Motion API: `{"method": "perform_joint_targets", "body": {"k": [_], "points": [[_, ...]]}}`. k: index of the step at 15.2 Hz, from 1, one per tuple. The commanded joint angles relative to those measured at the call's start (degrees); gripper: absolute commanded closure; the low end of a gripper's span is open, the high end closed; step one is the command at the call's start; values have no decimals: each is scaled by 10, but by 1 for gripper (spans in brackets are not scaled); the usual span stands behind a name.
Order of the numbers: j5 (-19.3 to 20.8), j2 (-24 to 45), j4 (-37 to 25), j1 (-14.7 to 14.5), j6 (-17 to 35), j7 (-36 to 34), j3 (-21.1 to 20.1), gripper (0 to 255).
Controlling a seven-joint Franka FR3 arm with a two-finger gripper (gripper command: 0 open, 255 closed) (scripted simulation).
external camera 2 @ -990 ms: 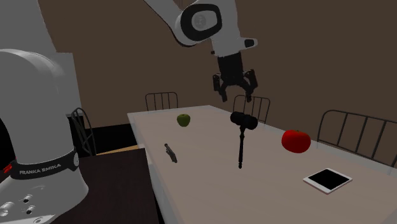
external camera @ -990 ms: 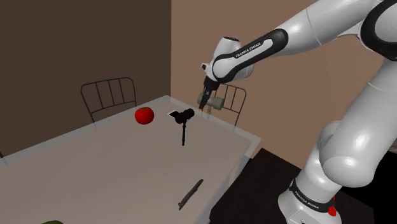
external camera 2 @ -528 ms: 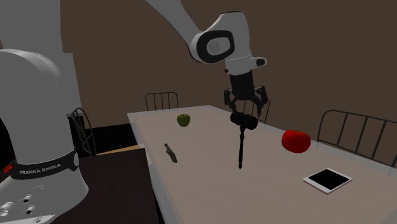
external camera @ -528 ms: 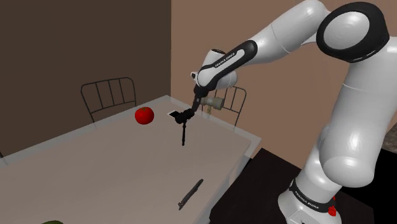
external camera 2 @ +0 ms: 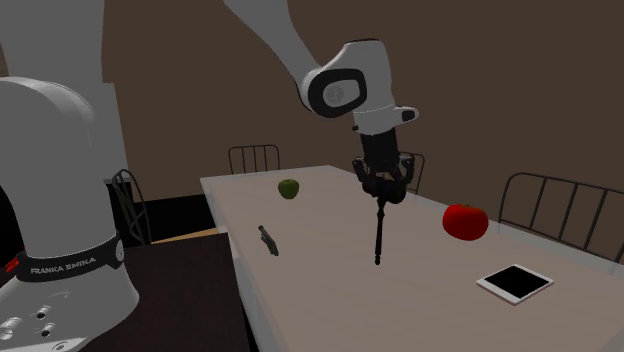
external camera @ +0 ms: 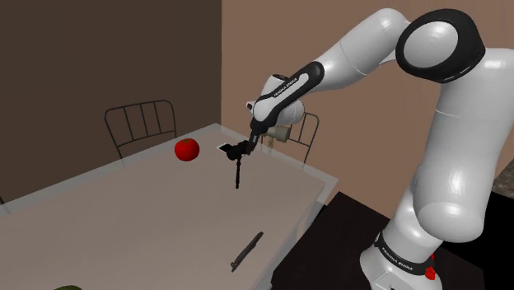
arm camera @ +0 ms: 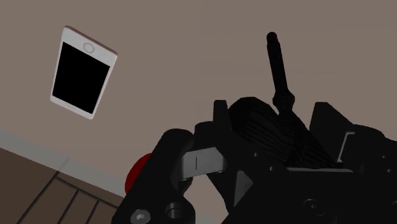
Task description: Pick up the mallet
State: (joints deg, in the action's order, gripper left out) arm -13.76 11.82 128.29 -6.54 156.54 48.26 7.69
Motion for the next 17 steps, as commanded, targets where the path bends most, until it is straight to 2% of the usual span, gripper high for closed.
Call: {"method": "perform_joint_targets", "body": {"k": [1, 9, 17], "points": [[-1, 1, 0, 0, 1, 1, 0, 255], [-1, 1, 0, 0, 1, 1, 0, 255], [30, -43, -12, -6, -54, -25, 11, 255]]}}
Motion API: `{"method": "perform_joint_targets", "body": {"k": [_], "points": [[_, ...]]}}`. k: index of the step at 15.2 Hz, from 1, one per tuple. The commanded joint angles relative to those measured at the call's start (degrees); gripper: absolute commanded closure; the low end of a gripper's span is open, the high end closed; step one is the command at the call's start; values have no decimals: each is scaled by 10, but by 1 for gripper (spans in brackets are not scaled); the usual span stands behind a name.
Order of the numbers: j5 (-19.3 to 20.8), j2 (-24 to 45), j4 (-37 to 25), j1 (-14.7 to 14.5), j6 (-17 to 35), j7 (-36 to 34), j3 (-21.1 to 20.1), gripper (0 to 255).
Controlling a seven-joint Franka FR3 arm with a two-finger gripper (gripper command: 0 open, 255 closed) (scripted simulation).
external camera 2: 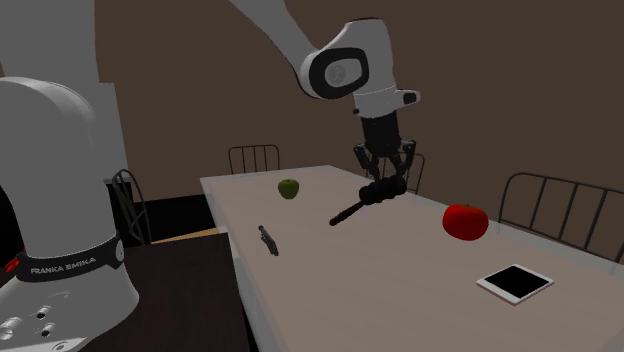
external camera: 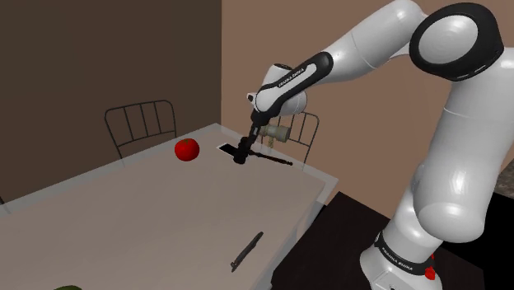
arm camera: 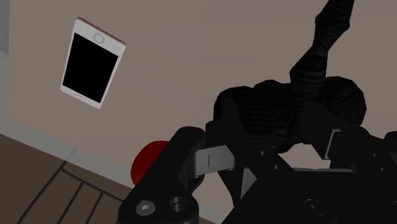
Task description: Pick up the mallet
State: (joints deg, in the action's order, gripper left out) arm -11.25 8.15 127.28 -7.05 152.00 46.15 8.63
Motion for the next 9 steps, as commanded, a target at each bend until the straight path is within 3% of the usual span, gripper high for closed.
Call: {"method": "perform_joint_targets", "body": {"k": [1, 9], "points": [[8, -11, -4, -1, -15, -7, 2, 255], [26, -40, -20, -3, -59, -23, 6, 255]]}}
